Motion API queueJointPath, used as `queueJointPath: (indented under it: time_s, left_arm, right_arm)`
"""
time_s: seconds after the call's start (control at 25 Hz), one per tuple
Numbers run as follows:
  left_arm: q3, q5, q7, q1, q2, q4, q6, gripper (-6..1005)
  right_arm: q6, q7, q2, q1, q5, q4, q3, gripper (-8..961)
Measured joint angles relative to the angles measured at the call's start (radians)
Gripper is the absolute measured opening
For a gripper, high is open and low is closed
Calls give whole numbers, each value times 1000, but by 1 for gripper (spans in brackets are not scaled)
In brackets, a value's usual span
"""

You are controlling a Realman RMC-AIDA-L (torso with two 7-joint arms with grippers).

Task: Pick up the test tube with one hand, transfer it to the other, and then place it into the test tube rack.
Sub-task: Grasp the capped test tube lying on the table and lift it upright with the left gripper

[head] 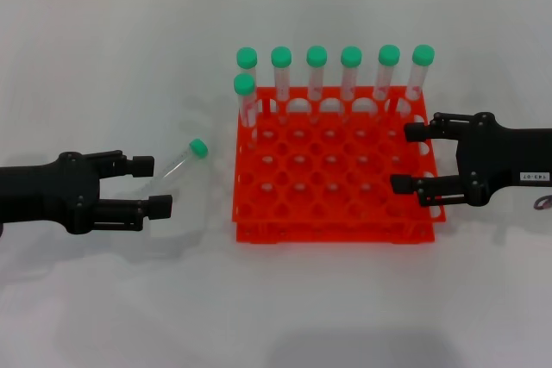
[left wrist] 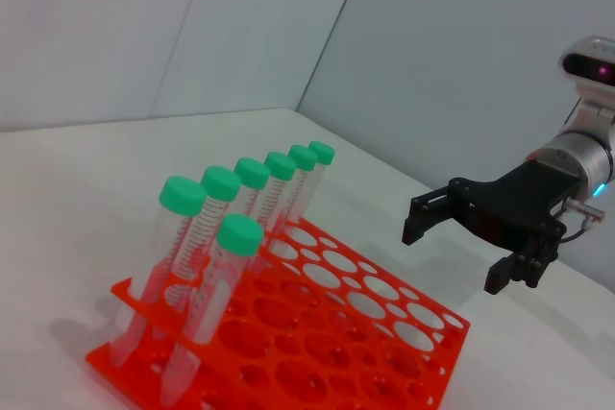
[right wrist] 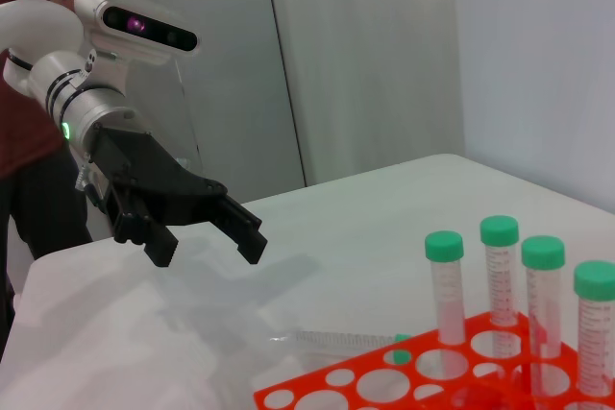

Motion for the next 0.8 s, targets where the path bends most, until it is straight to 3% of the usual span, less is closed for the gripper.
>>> queueJointPath:
  time_s: [0.8]
  left_arm:
    - [0, 0, -8, -2, 4, 0, -2, 875]
  right_arm:
    - [9, -1, 3, 0, 4, 0, 0, 813]
